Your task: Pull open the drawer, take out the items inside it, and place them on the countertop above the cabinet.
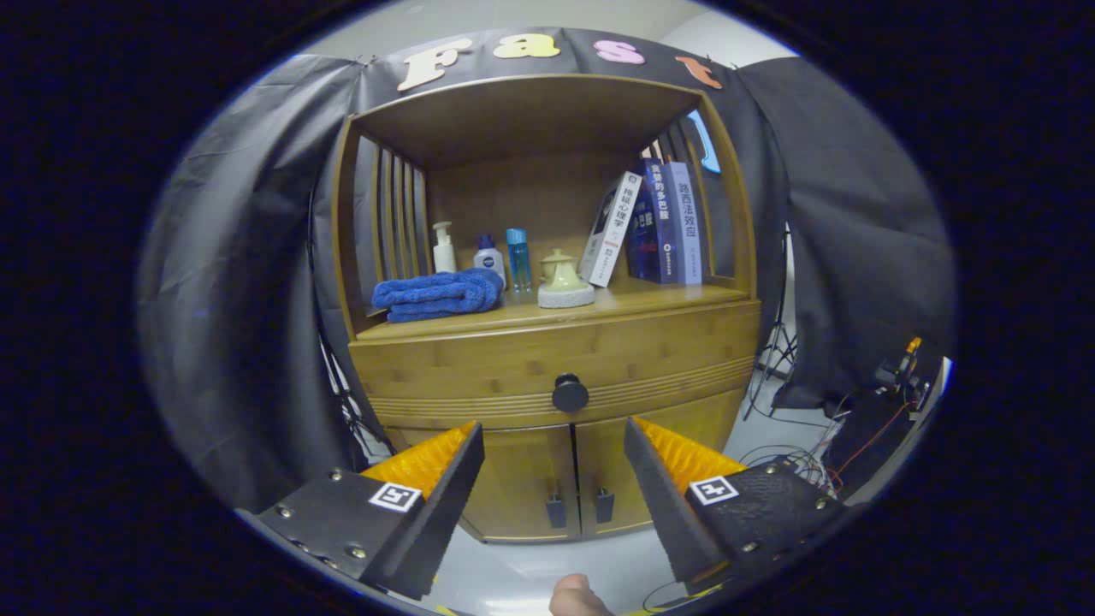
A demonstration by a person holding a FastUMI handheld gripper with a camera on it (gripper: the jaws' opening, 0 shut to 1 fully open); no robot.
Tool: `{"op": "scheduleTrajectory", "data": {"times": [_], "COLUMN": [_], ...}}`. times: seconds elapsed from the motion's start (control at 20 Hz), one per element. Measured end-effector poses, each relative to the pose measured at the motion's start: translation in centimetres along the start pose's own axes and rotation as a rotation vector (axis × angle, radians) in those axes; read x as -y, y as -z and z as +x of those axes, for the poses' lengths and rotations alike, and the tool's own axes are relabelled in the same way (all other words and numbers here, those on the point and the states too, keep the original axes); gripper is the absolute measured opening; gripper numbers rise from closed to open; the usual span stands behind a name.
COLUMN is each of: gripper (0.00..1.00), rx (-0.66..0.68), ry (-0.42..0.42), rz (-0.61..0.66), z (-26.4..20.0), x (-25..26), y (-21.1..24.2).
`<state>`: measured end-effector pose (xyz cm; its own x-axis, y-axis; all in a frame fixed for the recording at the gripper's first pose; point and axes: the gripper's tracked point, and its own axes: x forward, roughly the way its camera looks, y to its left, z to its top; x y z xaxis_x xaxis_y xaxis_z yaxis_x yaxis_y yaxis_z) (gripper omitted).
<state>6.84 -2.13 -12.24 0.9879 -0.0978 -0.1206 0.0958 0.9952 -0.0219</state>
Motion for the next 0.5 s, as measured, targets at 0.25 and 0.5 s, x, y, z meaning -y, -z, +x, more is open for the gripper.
{"op": "scheduleTrajectory", "data": {"times": [0.25, 0.5], "gripper": [0.98, 0.98], "rx": [0.019, 0.115], "ry": [-0.046, -0.077], "rz": [-0.045, -0.021], "z": [-3.9, -7.9], "x": [-0.8, -2.6], "y": [-2.8, -9.4]}}
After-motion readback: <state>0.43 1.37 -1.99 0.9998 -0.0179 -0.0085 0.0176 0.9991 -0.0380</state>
